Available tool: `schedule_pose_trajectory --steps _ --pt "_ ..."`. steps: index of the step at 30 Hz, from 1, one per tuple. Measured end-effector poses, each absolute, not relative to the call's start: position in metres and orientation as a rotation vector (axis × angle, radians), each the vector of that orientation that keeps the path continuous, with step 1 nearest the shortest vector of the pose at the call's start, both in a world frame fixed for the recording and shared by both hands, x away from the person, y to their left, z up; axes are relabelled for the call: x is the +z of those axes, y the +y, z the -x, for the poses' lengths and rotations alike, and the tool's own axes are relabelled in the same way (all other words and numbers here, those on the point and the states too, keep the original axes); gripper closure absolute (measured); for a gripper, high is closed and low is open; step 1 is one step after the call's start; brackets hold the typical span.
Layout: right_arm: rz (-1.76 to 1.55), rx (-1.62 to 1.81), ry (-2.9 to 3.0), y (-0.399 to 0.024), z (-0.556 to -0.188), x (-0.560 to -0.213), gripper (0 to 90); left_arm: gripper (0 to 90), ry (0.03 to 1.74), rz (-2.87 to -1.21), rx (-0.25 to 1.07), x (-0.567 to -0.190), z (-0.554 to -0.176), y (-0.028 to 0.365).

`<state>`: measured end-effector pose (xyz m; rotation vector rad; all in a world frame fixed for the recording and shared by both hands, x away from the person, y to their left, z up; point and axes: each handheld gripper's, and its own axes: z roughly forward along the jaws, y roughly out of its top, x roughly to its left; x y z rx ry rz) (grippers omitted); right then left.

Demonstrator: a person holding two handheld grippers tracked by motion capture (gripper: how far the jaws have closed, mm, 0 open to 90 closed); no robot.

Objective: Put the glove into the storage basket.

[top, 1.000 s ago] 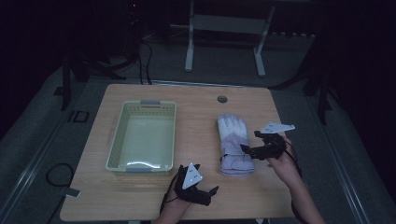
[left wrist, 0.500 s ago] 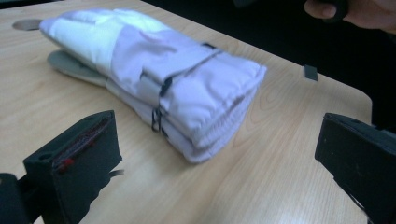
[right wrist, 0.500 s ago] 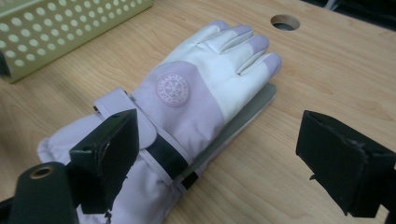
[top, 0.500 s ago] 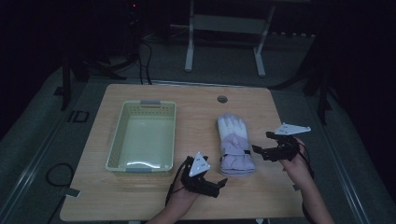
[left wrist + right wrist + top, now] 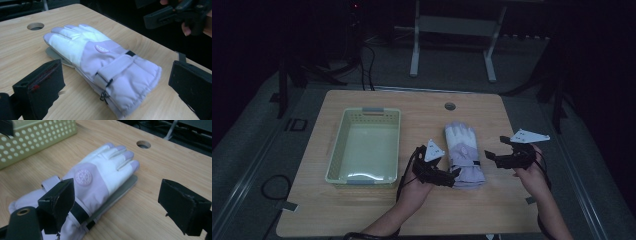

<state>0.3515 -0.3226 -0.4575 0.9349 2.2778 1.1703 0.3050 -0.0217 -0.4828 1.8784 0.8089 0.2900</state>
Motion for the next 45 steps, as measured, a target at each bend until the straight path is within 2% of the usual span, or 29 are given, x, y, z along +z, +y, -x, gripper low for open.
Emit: schedule_pose_trajectory --steps 14,28,33,35,36,39,45 --pt "-1.101 1.223 2.28 -0.307 -0.375 -0.472 11.5 0.2 0.778 -1.955 0.223 -0.487 -0.348 -0.049" --pt "-1.124 1.17 2.31 -0.305 -0.399 -0.492 17.7 0.2 0.859 -2.016 0.217 -0.502 -0.374 -0.049" --pt "-1.154 1.151 2.304 -0.304 -0.4 -0.502 21.5 0.7 0.908 -2.008 0.171 -0.514 -0.378 -0.046" --pt "-1.171 1.15 2.295 -0.306 -0.4 -0.505 24.3 11.8 0.946 -2.005 0.174 -0.519 -0.377 -0.046" --pt "-1.158 1.139 2.306 -0.306 -0.398 -0.507 26.7 13.1 0.948 -2.009 0.166 -0.52 -0.377 -0.046" --pt "-1.146 1.117 2.332 -0.304 -0.396 -0.511 27.6 14.8 0.969 -2.012 0.134 -0.524 -0.378 -0.046" --pt "-1.165 1.142 2.362 -0.3 -0.394 -0.514 38.2 15.4 1.038 -2.009 0.036 -0.533 -0.39 -0.049"
